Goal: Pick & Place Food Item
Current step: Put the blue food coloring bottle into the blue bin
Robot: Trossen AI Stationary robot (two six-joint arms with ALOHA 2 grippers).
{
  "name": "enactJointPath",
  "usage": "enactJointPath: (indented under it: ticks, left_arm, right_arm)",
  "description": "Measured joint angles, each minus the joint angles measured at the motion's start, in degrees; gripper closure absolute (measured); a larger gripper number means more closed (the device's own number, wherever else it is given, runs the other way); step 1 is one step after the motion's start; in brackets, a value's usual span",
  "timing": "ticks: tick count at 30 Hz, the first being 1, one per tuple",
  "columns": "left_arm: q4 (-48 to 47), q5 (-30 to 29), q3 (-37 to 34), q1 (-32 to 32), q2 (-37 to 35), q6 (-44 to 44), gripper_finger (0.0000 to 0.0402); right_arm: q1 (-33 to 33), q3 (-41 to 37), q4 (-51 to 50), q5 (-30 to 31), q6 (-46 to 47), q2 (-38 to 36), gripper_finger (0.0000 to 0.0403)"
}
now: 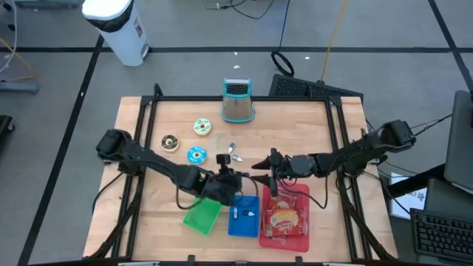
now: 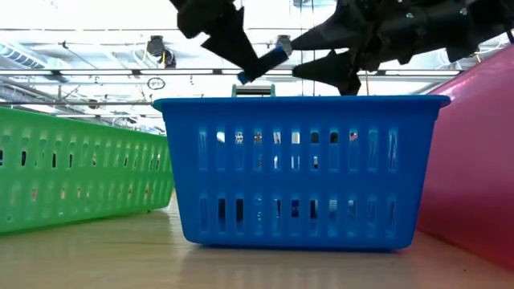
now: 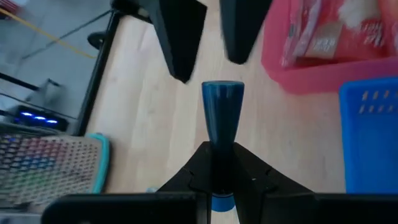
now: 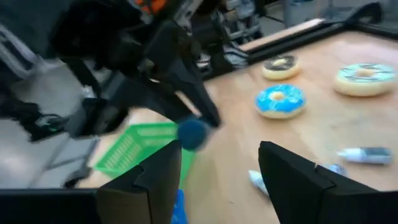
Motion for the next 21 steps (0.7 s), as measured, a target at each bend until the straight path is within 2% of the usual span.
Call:
enactJointPath:
  ticks: [3,10,21]
  left_arm:
    - [-3.2,-1.7,3.7,-0.3,3.5,1.0,0.0367]
    - [-8.0,-3.3,10.7,-0.4,8.8,2.5,0.0367]
    - [-8.4,-4.7,11.6,0.1,9.5,3.5,0.0366]
  right_arm:
    - [0.0,0.0,2.6,-1.9,1.0,1.5,0.0188]
    - [0.0,-0.1,2.6,-1.6,1.1,3.5,0.0185]
    - [0.0,0.0,3.2,-1.7,1.1,3.5,0.0216]
